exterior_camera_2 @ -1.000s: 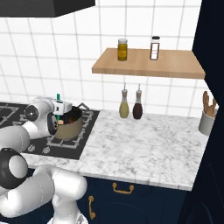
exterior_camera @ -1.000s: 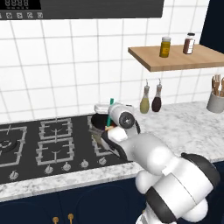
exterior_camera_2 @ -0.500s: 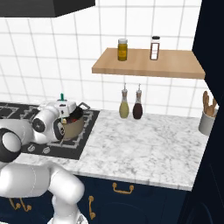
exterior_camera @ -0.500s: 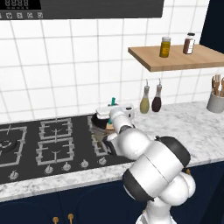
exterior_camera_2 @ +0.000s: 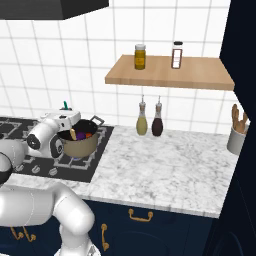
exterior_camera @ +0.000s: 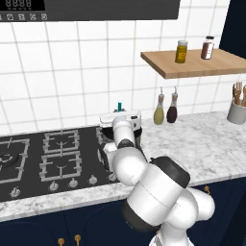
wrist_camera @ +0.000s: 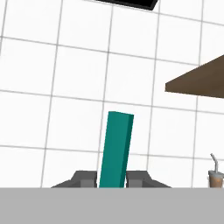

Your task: Put the tomato and eggplant in the pot. Retrieve the spatula and lightly stir the vegetables in the pot.

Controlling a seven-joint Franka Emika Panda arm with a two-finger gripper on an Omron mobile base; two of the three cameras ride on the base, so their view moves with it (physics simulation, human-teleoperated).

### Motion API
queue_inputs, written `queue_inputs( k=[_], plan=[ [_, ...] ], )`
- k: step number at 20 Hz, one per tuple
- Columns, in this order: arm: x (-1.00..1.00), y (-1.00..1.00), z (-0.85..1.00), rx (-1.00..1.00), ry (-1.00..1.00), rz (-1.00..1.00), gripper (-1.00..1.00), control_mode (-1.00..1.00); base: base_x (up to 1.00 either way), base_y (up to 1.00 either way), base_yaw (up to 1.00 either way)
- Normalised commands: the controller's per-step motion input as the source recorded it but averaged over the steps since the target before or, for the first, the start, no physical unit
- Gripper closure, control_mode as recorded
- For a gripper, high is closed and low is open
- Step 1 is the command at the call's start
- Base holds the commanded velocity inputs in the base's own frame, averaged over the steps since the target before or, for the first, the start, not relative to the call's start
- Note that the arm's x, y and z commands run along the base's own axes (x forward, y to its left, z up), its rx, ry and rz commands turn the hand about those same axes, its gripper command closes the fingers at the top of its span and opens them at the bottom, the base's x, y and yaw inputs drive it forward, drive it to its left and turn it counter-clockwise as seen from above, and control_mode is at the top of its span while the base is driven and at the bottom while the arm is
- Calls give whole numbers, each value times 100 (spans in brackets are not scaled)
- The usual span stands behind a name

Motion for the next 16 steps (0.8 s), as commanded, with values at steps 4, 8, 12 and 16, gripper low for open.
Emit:
queue_inputs(
  k=[4,8,12,16],
  plan=[
    [-8,-8,85,4,0,-8,100,-100,0,0,0],
    [-15,-12,81,11,2,-10,100,-100,0,0,0],
    [15,-30,-33,0,4,-9,100,-100,0,0,0],
    [31,-9,-85,-2,0,0,100,-100,0,0,0]
  ],
)
